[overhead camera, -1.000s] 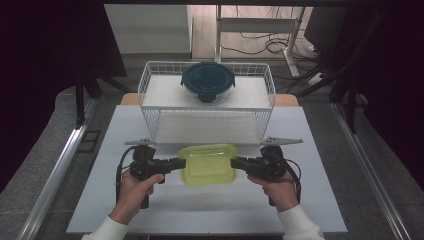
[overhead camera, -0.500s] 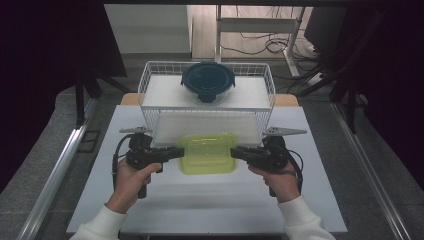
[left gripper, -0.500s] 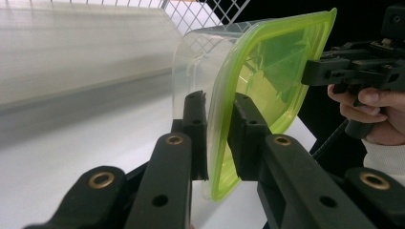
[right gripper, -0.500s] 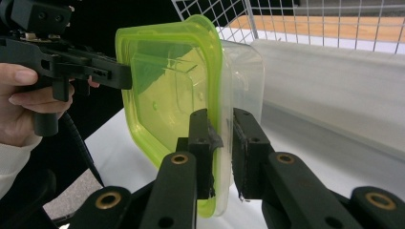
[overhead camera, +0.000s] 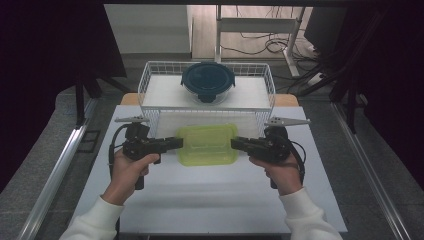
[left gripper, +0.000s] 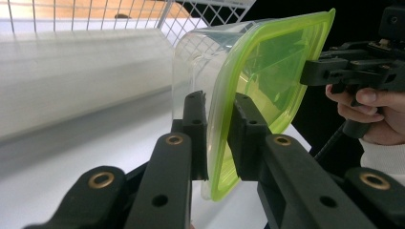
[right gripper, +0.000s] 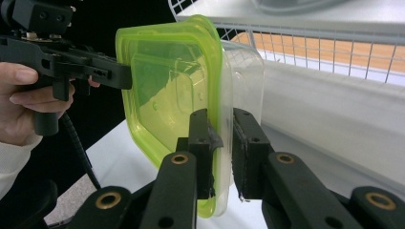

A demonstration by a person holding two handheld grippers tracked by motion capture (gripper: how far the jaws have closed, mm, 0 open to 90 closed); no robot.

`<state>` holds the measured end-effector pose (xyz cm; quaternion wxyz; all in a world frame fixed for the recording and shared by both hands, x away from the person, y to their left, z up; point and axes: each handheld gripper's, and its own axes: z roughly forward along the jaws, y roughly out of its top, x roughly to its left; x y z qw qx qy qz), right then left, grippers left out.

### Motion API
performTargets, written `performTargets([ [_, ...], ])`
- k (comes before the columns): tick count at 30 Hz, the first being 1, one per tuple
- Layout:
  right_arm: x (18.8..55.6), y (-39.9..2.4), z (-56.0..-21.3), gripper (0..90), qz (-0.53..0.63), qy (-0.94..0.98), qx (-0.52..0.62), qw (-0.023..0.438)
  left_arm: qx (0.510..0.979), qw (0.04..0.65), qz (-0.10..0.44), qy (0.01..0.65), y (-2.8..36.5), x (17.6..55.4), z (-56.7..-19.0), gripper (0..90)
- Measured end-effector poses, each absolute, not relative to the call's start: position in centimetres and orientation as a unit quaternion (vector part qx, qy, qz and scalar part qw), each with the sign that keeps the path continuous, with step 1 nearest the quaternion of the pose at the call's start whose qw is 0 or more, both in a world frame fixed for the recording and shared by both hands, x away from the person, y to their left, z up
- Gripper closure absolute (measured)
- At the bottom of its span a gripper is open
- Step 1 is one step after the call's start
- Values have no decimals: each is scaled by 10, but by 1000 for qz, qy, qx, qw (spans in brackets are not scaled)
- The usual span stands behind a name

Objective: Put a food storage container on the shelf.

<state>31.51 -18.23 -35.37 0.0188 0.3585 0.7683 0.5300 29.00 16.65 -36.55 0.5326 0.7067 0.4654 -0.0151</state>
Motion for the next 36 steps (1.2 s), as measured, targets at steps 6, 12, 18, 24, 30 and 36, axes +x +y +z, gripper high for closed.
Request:
performTargets([
  [6,318,-180,-342,786,532,769,354,27,704,538,-10,462,169,294,-354,788],
  [12,321,-177,-332,786,536,767,351,30,701,544,-8,461,172,298,-346,788],
  [18,327,-174,-322,786,535,770,346,38,701,547,-4,459,174,304,-336,788],
  [24,335,-173,-308,786,538,770,340,45,702,550,5,452,177,313,-321,788],
  [30,350,-171,-295,787,544,766,341,42,702,552,12,450,179,327,-305,786],
  [36,369,-168,-280,787,550,759,347,34,701,553,16,451,182,345,-286,787],
])
